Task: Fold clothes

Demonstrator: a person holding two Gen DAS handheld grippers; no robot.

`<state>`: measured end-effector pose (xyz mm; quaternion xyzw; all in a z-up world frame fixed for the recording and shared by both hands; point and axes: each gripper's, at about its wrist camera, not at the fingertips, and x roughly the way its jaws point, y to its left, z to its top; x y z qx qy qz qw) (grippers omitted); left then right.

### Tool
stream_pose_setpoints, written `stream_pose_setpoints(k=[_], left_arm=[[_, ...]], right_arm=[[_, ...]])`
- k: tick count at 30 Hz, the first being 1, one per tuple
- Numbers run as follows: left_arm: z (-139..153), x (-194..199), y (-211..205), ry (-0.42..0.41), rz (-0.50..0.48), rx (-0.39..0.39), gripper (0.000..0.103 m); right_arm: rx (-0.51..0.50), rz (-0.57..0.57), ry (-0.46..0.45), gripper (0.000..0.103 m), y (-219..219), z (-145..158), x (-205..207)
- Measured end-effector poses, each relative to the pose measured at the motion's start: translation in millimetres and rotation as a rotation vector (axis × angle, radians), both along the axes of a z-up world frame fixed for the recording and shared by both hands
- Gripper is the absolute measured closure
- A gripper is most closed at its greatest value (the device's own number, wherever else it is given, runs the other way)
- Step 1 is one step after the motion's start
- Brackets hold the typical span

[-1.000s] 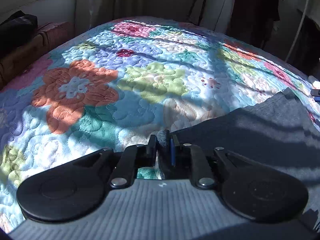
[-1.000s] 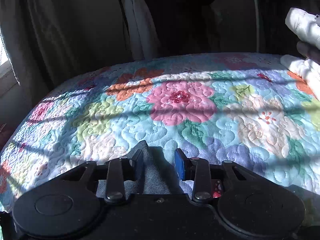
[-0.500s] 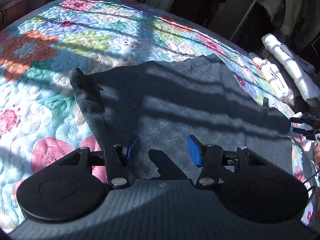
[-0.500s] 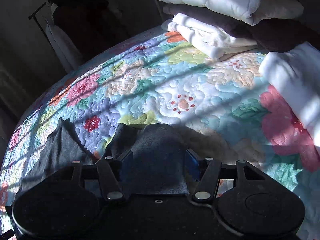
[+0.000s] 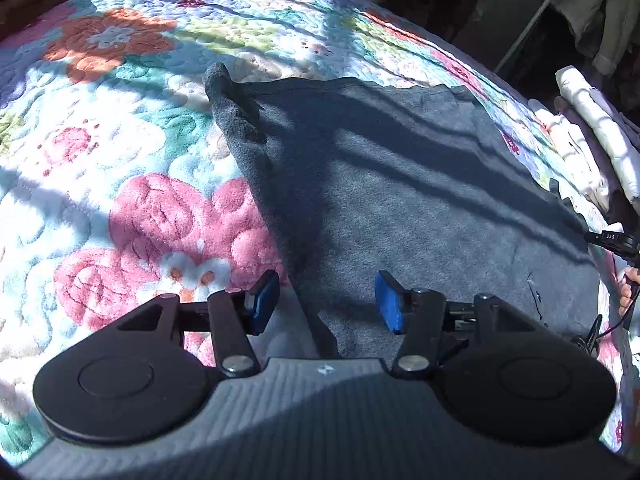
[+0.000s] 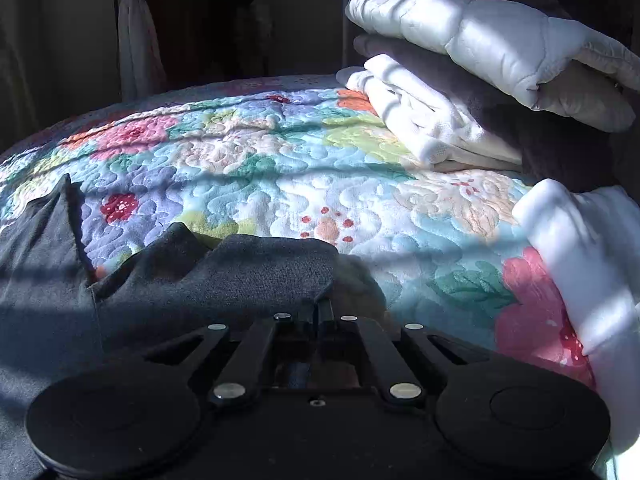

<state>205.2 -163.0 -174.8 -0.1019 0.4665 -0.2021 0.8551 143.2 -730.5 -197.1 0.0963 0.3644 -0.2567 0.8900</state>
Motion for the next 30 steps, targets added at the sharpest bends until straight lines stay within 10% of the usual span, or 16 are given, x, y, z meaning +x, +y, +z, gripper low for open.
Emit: stream_pose_setpoints(k=[5,16,24,30], left_arm=[[13,-28,5,0.026,0.028,-0.004,0.051],[92,-116,41,-0.038,0.095,0.069,0.051],[152,-175,50,-0.099,0.125,0.107,0.046],[143,-208,41,-0.077,0.120,0.181,0.043]], right_arm=[[0.087,-0.011,-0.161,0.071,16,28,-39],[0.266,0.144,-0.322,0.054,94,109,-142],[0.246,0.363,-0.239,0.048,134,169,-205],[0.316,0.673,-0.121,0.041,164,190,-258]])
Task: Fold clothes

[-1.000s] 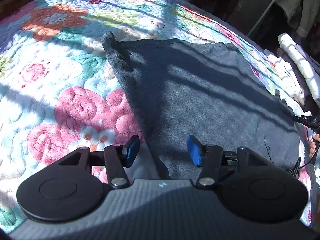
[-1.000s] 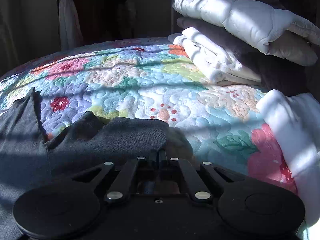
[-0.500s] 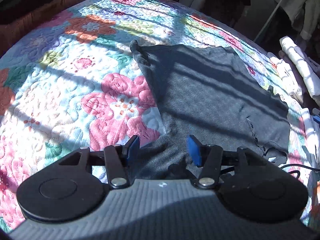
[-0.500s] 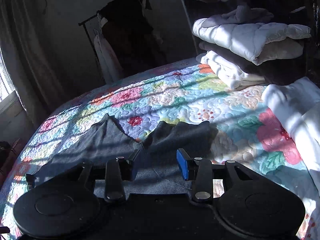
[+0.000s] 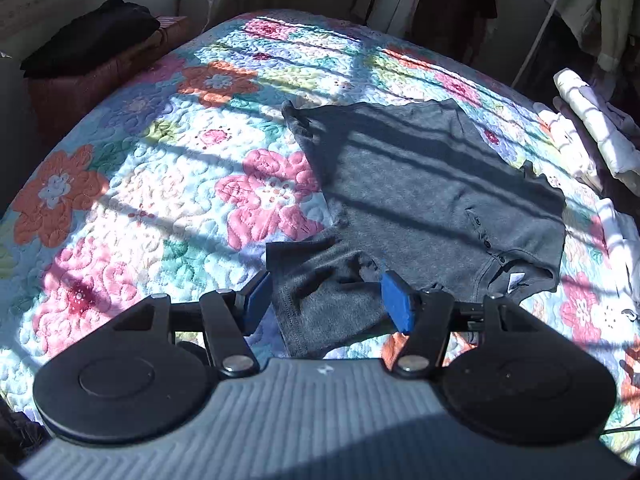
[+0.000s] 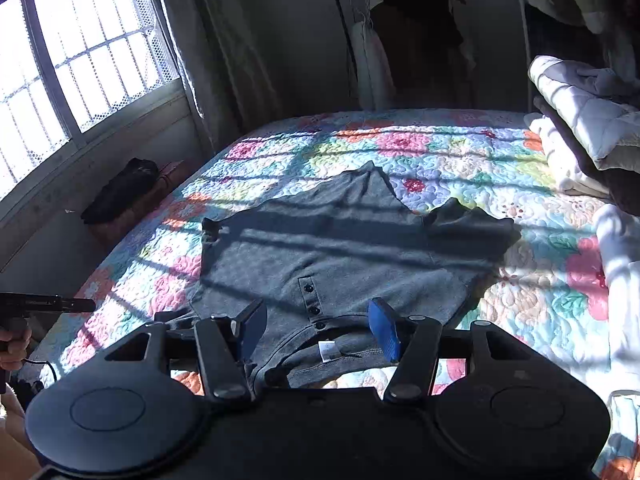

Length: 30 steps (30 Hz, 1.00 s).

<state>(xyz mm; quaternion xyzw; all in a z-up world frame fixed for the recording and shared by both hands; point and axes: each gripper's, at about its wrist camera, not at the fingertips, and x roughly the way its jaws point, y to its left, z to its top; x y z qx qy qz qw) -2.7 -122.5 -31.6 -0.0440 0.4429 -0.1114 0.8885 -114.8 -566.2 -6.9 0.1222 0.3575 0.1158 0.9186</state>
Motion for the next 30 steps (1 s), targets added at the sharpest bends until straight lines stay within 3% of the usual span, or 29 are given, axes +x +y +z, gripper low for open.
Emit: stream_pose_setpoints(k=[2,5,8,11,13,16,18,21,24,26,30], left_arm=[[-8,-9,-5,0.006,0.003,0.037,0.043],[-25,-15,-7,0.041,0.000,0.033,0.043],[-50,-13,-6,0.069,0.009,0.017,0.043],[-76,-10,-8,0.037,0.000,0.040,0.043],[-89,-7,-6,0.022,-0.007,0.051,0.043],[-97,-4,6,0.044,-0.008,0.001,0.043],[-95,-4,14,0.064,-0.002,-0.017,0.043],[-92,5,11,0.093,-0.070,0.034,0.039],[-88,19,2,0.154,-0.136,0.068,0.039],[-79,18,-6,0.140,-0.174,0.107,0.039],[-63,9,-25,0.134,-0.269,0.175,0.034]], right_arm=[[0.006,0.107,-0.009,0.041,14,1,-24],[-0.025,0.164,-0.026,0.041,34,-7,-50],[-0.031,0.188,-0.033,0.041,55,-42,-59],[0.049,0.131,-0.016,0.042,69,-96,-46],[0.039,0.082,-0.007,0.043,82,-121,-37],[0.005,0.036,0.002,0.044,101,-143,-25],[0.065,0.008,-0.017,0.044,104,-140,-22],[0.139,-0.026,-0.038,0.044,102,-130,-18],[0.016,-0.022,-0.061,0.044,116,-120,-18],[-0.092,-0.019,-0.086,0.044,128,-111,-22],[-0.147,-0.001,-0.088,0.044,134,-94,-31]])
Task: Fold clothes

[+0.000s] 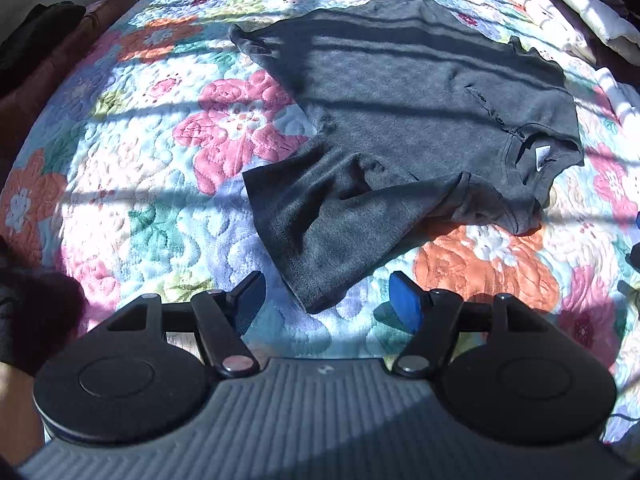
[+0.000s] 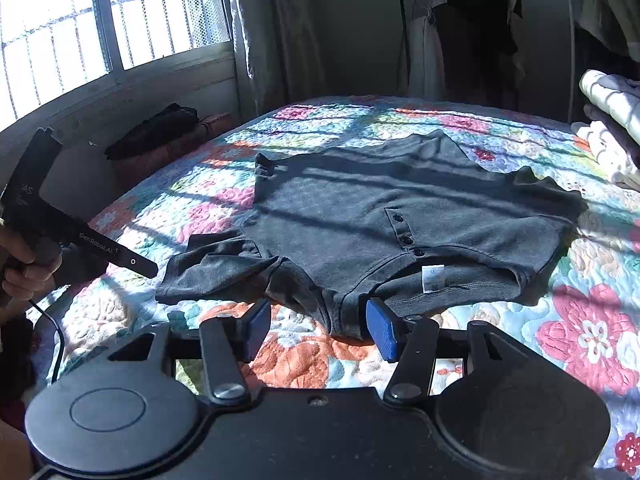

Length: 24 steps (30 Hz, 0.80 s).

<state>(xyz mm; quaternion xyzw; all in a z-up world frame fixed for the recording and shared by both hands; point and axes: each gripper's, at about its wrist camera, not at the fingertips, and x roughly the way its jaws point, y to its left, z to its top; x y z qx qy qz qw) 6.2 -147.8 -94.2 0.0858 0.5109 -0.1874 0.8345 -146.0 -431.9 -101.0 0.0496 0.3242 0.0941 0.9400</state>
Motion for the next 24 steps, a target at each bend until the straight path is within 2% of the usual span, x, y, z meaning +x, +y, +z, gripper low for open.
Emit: stream_pose_setpoints(k=[2,5,7,9,10,11,14,15,17,19,21,24], left_arm=[[7,-3,-9,0.024,-0.010,0.033,0.034],[16,-11,-23,-0.022,-0.056,0.090,0.032],[15,-15,-34,-0.098,-0.164,0.164,0.025],[8,-19,-40,-0.214,-0.295,0.274,0.021],[1,-21,-40,-0.266,-0.315,0.312,0.015],[-6,-19,-38,-0.280,-0.318,0.293,0.014],[-35,-5,-29,-0.198,-0.325,0.153,0.014],[-43,2,-30,-0.156,-0.320,0.153,0.014],[-56,13,-32,-0.117,-0.272,0.173,0.014],[-64,21,-35,-0.108,-0.281,0.163,0.014],[-73,26,-38,-0.155,-0.303,0.154,0.014],[-88,35,-42,-0.193,-0.309,0.183,0.014]], right_arm=[[0.001,0.007,-0.005,0.043,2,8,-3],[-0.030,0.038,-0.043,0.039,8,13,-11],[-0.080,0.066,-0.070,0.032,15,12,-14],[-0.148,0.097,-0.074,0.025,29,1,-10],[-0.172,0.109,-0.066,0.024,33,-7,-6],[-0.186,0.118,-0.054,0.024,36,-16,-1],[-0.180,0.103,-0.052,0.026,40,-35,14],[-0.176,0.096,-0.053,0.028,40,-42,19],[-0.165,0.082,-0.032,0.045,41,-53,34],[-0.159,0.057,0.012,0.059,39,-60,51],[-0.129,0.045,0.033,0.060,35,-66,64],[-0.164,0.045,0.068,0.060,33,-75,77]])
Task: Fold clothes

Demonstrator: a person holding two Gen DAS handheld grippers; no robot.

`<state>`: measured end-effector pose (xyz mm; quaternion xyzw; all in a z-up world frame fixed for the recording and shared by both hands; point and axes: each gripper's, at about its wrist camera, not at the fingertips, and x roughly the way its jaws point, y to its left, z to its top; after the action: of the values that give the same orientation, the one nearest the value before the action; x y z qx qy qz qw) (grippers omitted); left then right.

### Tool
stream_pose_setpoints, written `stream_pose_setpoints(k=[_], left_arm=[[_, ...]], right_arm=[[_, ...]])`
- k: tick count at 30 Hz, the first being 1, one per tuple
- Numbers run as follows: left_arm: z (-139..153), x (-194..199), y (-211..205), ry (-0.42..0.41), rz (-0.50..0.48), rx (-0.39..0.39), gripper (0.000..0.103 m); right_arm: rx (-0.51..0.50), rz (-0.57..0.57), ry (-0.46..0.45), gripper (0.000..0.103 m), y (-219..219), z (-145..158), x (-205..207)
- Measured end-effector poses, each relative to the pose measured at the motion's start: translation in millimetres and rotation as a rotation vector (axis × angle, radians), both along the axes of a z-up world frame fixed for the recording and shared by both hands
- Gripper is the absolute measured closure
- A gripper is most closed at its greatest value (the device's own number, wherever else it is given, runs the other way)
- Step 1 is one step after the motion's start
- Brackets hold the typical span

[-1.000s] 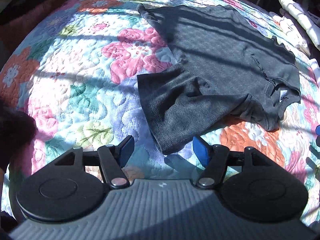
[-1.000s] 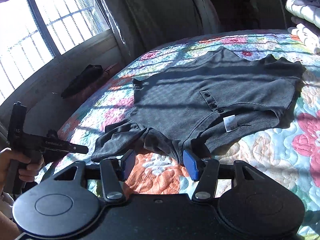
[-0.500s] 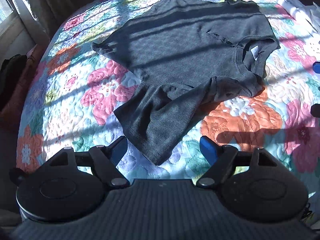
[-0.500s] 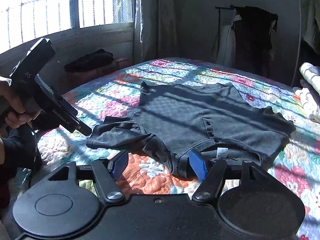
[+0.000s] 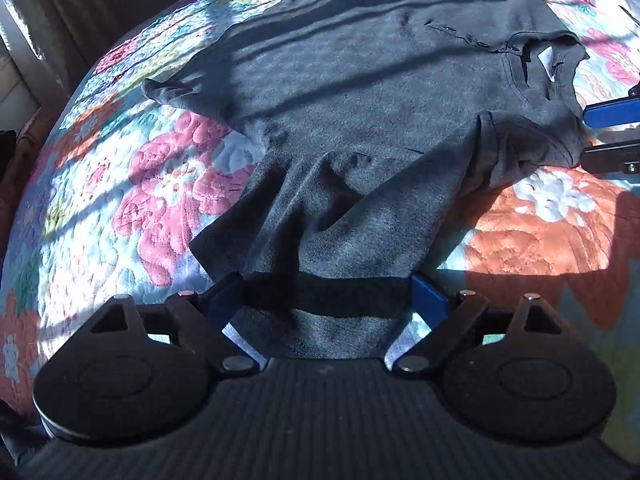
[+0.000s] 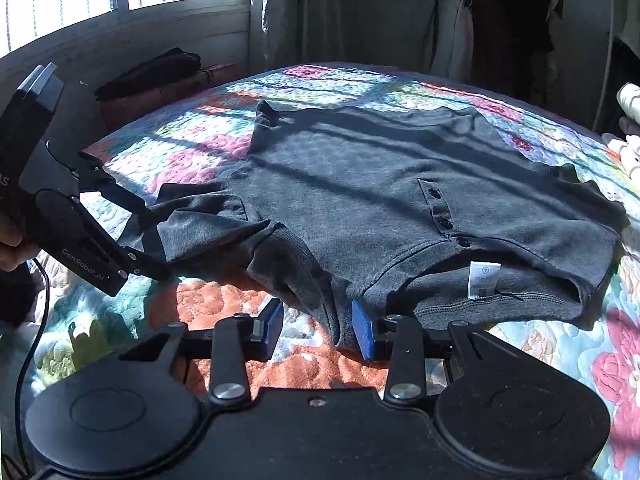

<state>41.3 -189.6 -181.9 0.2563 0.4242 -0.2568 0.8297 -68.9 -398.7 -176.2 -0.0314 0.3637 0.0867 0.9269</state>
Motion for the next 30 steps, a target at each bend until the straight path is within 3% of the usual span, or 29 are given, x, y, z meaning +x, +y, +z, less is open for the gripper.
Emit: stream_pose_setpoints(k=[2,3,5,7,9,10,16,19,23,25,28,30], left_arm=[[-3,3,2,-0.001,-0.012,-0.017,0.015],[-3,3,3,-0.001,-0.017,-0.026,0.022],[1,6,3,0.008,-0.001,-0.028,0.047],[6,6,3,-0.001,0.000,-0.014,0.086],[10,3,3,-0.030,-0.016,0.014,0.093],[13,0,5,-0.037,-0.019,0.019,0.095],[44,-9,17,-0.051,0.014,-0.029,0.096],[47,-14,18,-0.058,0.003,-0.003,0.097],[19,-12,19,0.019,-0.004,0.138,0.098],[10,-4,27,0.030,0.067,0.185,0.098],[19,11,44,0.041,0.205,0.124,0.097],[23,13,50,0.067,0.229,0.083,0.097]], right_arm=[[-0.028,-0.014,0.017,0.052,-4,-7,5],[-0.006,-0.018,0.025,0.050,-8,-10,7],[0.051,-0.026,0.059,0.049,-16,-19,12],[0.081,-0.033,0.067,0.050,-20,-27,17],[0.100,-0.012,0.037,0.082,-21,-28,16],[0.111,-0.006,0.033,0.093,-21,-26,15],[0.155,-0.003,-0.056,0.094,-27,-1,-8],[0.182,-0.014,-0.048,0.095,-33,1,-11],[0.138,-0.025,0.063,0.095,-31,-19,1],[0.102,-0.044,0.105,0.094,-25,-24,3],[0.019,-0.041,0.176,0.088,-10,-18,2],[-0.048,0.002,0.214,0.088,3,-11,-3]])
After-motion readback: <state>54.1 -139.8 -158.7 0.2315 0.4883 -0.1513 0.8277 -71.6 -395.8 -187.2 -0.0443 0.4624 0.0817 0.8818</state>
